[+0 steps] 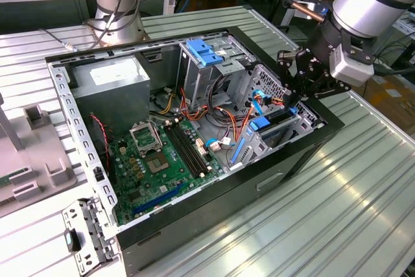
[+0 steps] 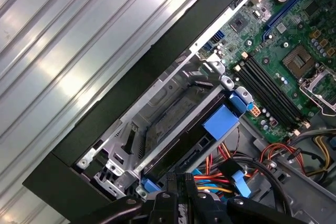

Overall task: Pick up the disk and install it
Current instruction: 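Insert the first disk wire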

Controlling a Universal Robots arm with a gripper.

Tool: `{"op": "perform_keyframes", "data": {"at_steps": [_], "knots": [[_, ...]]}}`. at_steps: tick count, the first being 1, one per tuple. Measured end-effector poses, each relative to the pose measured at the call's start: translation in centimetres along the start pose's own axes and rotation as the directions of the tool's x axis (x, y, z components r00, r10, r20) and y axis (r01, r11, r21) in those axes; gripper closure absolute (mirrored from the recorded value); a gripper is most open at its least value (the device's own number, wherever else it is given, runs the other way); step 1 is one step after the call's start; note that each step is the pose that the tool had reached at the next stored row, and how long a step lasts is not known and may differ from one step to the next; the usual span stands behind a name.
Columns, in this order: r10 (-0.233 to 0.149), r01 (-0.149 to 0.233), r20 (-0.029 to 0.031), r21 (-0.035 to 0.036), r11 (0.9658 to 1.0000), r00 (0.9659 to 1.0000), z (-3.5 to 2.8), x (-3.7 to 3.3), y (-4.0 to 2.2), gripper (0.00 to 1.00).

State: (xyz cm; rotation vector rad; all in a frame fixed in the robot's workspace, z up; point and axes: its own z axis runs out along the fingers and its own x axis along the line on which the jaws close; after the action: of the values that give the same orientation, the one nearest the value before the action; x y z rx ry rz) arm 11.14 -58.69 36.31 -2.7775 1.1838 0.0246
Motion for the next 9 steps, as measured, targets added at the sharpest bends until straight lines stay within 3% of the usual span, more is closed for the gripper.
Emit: {"op": "perform_keyframes", "data": {"at_steps": [9], "knots": [[0.03, -0.03, -0.0031, 0.002, 0.9995, 0.9995, 0.02, 0.0, 0.0, 0.83]]}}
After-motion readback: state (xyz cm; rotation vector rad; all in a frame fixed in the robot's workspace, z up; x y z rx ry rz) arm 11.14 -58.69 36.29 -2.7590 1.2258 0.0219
